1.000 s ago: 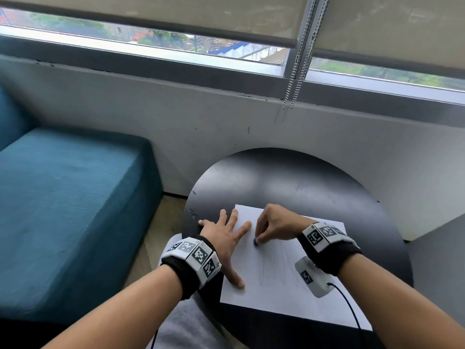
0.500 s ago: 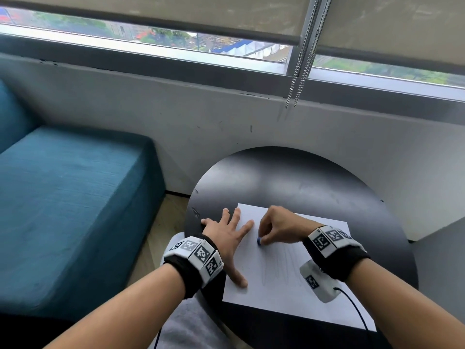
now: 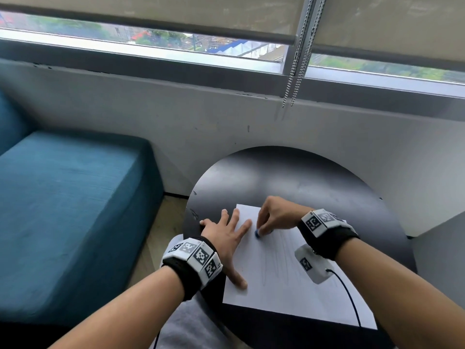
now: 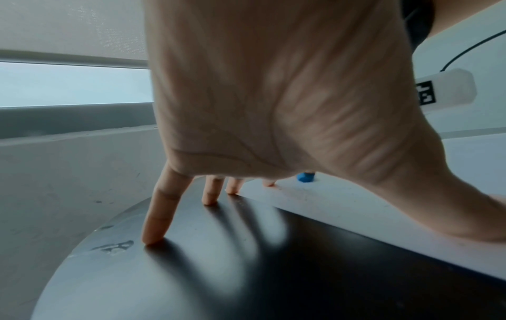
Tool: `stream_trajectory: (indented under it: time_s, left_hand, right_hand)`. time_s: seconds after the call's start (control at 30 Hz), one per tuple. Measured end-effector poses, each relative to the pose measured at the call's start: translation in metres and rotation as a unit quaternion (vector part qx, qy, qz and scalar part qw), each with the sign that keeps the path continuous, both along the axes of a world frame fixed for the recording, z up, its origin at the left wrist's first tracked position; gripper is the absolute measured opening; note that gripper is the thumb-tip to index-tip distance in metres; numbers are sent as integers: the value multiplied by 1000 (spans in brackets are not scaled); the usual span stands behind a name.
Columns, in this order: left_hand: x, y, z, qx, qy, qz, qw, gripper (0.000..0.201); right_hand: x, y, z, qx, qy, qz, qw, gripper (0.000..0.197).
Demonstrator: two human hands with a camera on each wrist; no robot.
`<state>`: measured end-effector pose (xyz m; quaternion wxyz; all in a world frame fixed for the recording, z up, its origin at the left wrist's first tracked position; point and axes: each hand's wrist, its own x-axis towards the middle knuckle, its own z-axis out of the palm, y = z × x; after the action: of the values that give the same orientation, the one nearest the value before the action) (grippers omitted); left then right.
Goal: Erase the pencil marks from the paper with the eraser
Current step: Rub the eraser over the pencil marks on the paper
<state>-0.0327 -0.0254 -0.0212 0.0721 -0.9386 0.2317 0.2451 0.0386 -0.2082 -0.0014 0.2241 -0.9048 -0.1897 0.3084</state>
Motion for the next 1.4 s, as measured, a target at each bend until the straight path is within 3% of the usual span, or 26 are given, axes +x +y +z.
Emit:
stream_trajectory:
  time_s: [0.1, 0.27, 0.43, 0.6, 0.77, 0.9, 1.07, 1.2, 1.4]
  left_hand:
    - [0, -2, 2, 0, 5, -3, 1000, 145]
    - [0, -4, 4, 6, 14, 2, 1000, 144]
    - [-1, -4, 4, 6, 15, 3, 1000, 144]
    - [0, -4, 5, 5, 25, 6, 1000, 144]
    - [0, -4, 5, 7, 23, 3, 1000, 144]
    - [0, -4, 6, 5, 32, 7, 999, 144]
    - [1, -4, 5, 5, 29, 8, 1000, 144]
    - [1, -4, 6, 11, 34, 7, 999, 145]
    - [1, -3, 4, 10, 28, 9, 1000, 147]
  right_hand:
    - [-1, -4, -3, 25, -60, -42, 997, 5]
    - [-36, 8, 5, -61, 65, 111, 990, 3]
    - [-33, -3, -1, 6, -33, 12, 999, 6]
    - [-59, 2, 4, -22, 69, 110, 991, 6]
    - [-53, -8, -6, 49, -33, 1, 998, 3]
    - [-73, 0, 1, 7, 90, 91, 992, 7]
    - [-60, -4, -6, 55, -25, 18, 998, 6]
    - [-82, -2, -3, 34, 49, 86, 995, 7]
    - [-75, -8, -9, 77, -18, 31, 996, 5]
